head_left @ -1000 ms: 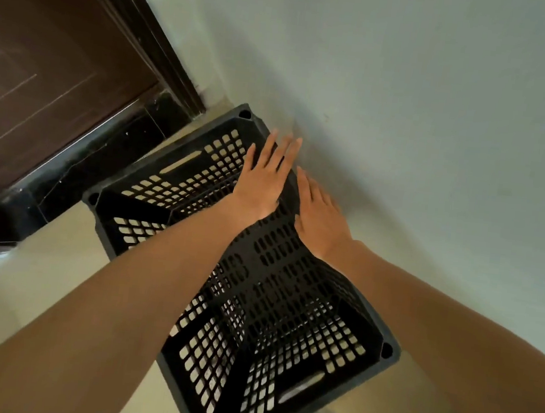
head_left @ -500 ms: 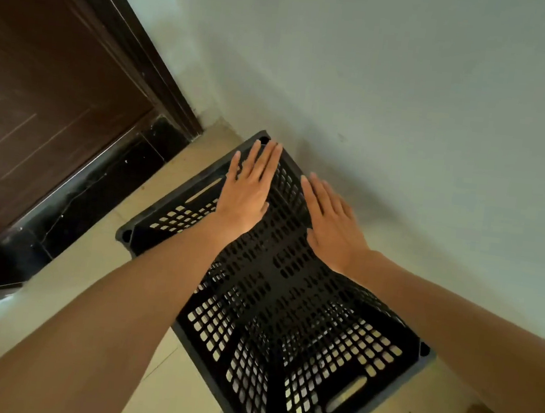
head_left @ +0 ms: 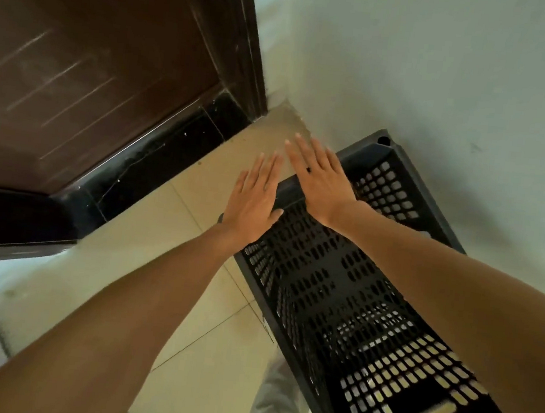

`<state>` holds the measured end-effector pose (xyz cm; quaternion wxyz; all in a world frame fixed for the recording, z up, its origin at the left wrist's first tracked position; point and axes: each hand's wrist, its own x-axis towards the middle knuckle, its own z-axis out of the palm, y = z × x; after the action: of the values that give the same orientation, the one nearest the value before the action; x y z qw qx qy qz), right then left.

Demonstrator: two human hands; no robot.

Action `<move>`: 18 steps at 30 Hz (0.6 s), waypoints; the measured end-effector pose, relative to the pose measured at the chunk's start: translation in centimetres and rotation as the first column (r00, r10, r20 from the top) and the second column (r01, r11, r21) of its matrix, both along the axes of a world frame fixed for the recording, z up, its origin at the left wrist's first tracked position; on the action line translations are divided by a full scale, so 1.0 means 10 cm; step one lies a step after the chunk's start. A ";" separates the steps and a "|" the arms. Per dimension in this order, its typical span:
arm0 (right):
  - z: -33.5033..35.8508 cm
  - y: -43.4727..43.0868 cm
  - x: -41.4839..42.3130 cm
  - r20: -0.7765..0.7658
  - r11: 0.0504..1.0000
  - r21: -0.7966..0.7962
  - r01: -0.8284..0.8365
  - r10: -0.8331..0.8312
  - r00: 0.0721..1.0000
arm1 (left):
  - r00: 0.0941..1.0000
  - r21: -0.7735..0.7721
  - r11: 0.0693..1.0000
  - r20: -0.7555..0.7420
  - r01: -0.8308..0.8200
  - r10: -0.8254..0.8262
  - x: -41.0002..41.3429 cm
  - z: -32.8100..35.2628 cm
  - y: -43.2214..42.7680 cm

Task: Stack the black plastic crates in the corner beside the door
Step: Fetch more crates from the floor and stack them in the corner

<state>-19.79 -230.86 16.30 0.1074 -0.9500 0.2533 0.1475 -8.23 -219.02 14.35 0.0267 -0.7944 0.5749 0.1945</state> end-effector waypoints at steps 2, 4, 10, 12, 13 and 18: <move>-0.10 0.04 0.08 -0.074 1.000 0.009 -0.029 0.029 0.997 | 1.000 -0.003 1.000 0.025 -0.013 0.013 -0.01 -0.07 0.06; -0.16 0.04 0.08 -0.063 1.000 0.013 -0.028 0.028 0.998 | 0.999 -0.030 0.999 0.039 -0.020 0.021 -0.02 -0.10 0.06; -0.17 -0.03 0.07 -0.017 0.995 0.099 -0.032 0.033 0.999 | 1.000 -0.049 0.999 0.024 0.005 -0.004 -0.01 -0.12 0.06; -0.18 -0.03 0.07 -0.028 0.993 0.116 -0.036 0.039 0.999 | 1.000 -0.044 0.999 0.014 0.003 -0.003 -0.01 -0.12 0.06; -0.17 -0.04 0.07 -0.034 0.992 0.117 -0.039 0.043 0.998 | 1.000 -0.034 0.999 0.008 0.004 -0.004 -0.02 -0.12 0.06; -0.15 -0.04 0.08 -0.064 0.994 0.102 -0.048 0.055 0.996 | 1.000 0.012 1.000 0.000 0.006 -0.006 -0.01 -0.10 0.06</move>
<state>-19.03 -231.23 14.76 0.1428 -0.9442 0.2244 0.1942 -8.34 -218.41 13.32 0.0321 -0.7926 0.5759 0.1976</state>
